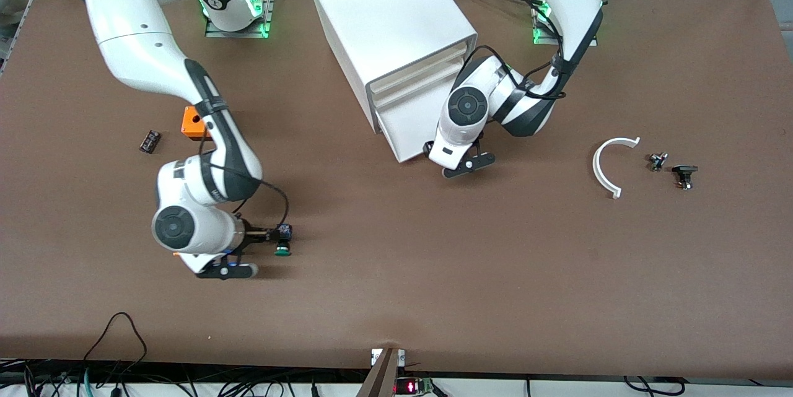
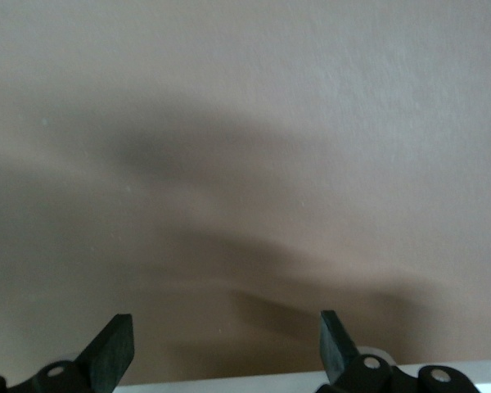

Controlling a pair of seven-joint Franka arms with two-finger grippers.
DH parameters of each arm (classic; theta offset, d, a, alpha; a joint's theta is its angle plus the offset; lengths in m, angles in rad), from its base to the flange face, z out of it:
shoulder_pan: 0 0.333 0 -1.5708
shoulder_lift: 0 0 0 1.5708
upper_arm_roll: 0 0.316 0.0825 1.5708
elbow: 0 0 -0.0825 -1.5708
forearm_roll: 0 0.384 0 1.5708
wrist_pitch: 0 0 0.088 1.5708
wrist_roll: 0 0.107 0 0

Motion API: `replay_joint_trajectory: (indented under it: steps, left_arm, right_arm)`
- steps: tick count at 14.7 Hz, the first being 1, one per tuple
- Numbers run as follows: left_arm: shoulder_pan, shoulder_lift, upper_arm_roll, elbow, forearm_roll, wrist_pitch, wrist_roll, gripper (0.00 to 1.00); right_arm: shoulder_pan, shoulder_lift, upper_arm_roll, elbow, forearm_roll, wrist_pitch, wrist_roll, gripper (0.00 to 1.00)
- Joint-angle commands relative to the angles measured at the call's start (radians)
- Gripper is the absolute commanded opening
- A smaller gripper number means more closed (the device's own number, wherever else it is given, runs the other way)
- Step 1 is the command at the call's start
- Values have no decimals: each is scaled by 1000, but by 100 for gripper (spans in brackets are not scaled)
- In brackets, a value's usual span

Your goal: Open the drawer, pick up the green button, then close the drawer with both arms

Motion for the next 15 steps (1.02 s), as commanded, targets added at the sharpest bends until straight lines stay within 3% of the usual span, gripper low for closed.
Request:
replay_joint_trajectory:
  steps: [1,6,10,15]
  left_arm:
    - [29,-31,-64,-50,17,-1,-16,100]
    - [68,-34,-150,-56,14,-65,-16,100]
    - [158,-33,-269,-56,-18,-131,-14,100]
    - [161,-15,-294,-56,-32,-140,-10,100]
  right_arm:
    - [-90,-52,18,-25,-6,-4,-22,100]
    - [-179,-169,19,-111,-1,-13,-104,100]
    - [-201,-394,18,-324,0,-12,-106,100]
    - [-201,-699,18,-548,2,-54,-132,100]
